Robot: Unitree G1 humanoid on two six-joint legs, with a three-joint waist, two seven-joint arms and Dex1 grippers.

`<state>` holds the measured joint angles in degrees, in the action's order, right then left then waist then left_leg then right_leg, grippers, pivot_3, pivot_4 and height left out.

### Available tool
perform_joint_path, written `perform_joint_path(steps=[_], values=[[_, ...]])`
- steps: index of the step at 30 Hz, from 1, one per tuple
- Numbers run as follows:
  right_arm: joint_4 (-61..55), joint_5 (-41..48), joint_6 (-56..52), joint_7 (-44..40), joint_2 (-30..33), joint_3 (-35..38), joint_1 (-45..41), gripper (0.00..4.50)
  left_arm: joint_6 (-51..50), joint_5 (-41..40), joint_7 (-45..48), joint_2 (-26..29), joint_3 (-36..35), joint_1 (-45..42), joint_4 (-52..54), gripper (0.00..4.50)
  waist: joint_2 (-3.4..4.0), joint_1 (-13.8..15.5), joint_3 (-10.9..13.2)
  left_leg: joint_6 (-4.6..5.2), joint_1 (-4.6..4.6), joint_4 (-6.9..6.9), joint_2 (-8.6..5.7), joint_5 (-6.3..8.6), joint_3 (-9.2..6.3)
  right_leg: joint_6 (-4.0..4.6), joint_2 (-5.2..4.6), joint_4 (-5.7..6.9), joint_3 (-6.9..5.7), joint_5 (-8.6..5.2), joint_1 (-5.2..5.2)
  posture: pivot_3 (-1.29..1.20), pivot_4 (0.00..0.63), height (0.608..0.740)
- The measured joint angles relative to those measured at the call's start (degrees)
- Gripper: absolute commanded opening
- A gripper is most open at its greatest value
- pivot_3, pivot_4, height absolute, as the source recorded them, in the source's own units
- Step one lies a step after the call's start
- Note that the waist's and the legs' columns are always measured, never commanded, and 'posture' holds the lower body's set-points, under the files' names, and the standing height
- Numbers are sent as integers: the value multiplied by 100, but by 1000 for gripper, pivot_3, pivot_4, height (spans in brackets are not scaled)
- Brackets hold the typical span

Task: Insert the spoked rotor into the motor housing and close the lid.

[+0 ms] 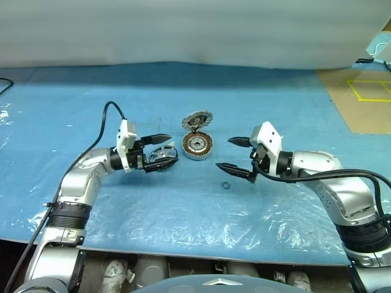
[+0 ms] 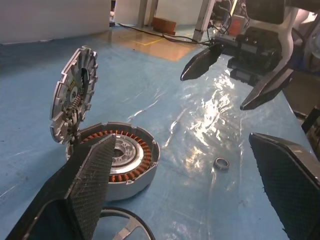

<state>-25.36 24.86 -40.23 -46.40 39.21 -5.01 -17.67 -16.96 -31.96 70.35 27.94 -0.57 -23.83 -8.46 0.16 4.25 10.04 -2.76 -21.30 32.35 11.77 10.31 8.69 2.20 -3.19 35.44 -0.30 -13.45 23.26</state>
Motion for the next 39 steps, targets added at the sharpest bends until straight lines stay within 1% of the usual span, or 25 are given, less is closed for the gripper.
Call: perform_joint_path(steps=[3, 7, 9, 18, 21, 26, 35, 39], values=[[-2, 0, -1, -24, -2, -45, -31, 4482, -110, -21, -25, 11, 0, -170, -16, 4500, 0, 1, 0, 0, 0, 2, 0, 0, 0, 0, 0, 1, 1, 0, 0, 0, 150, 740], [-4, 0, 6, -197, 104, -45, -47, 4482, -70, 183, 333, 347, 120, -132, -9, 4500, 0, -18, 0, 0, 2, -3, 1, 0, 0, 3, 2, 0, 1, -2, 3, 0, 150, 740], [-4, -2, 7, -231, 124, -44, -48, 4482, -67, 206, 409, 402, 122, -78, -12, 4500, 0, -12, 0, 0, 1, -4, 1, 0, 0, 4, 2, 0, -1, -2, 3, 0, 150, 740], [-5, -73, 96, -239, 125, -46, -75, 4482, -12, 235, 261, 229, 116, -72, 249, 4500, 0, 20, 0, 0, 0, 1, 1, 0, 0, 4, -1, 3, -1, -2, 2, 0, 150, 740], [-5, -87, 102, -201, 126, -23, -40, 4482, -176, 180, 172, 190, 113, -43, 287, 4500, 0, 13, 0, 0, -1, 0, 1, 0, 0, 4, 0, 2, -1, -3, 3, 0, 150, 740], [-10, -119, 99, -48, 154, 48, -1, 4482, -537, 19, 120, 191, 109, -75, 490, 4500, 0, 19, 0, 0, -1, 0, 0, 0, 0, 4, -1, 2, -1, -3, 3, 0, 150, 740], [-7, -121, 45, 226, -40, 30, -115, 4482, -452, 175, 34, 223, 95, -169, 437, 4500, 0, 16, 0, 0, -2, 0, 0, 0, 0, 4, 0, 2, -1, -3, 3, 0, 150, 740], [25, -203, 107, 133, -43, -121, -259, 4482, -471, 166, 20, 223, 91, -247, 442, 4500, 0, 9, 0, 0, -1, -1, 0, 0, 0, 4, 0, 2, -1, -3, 3, 0, 150, 740]])
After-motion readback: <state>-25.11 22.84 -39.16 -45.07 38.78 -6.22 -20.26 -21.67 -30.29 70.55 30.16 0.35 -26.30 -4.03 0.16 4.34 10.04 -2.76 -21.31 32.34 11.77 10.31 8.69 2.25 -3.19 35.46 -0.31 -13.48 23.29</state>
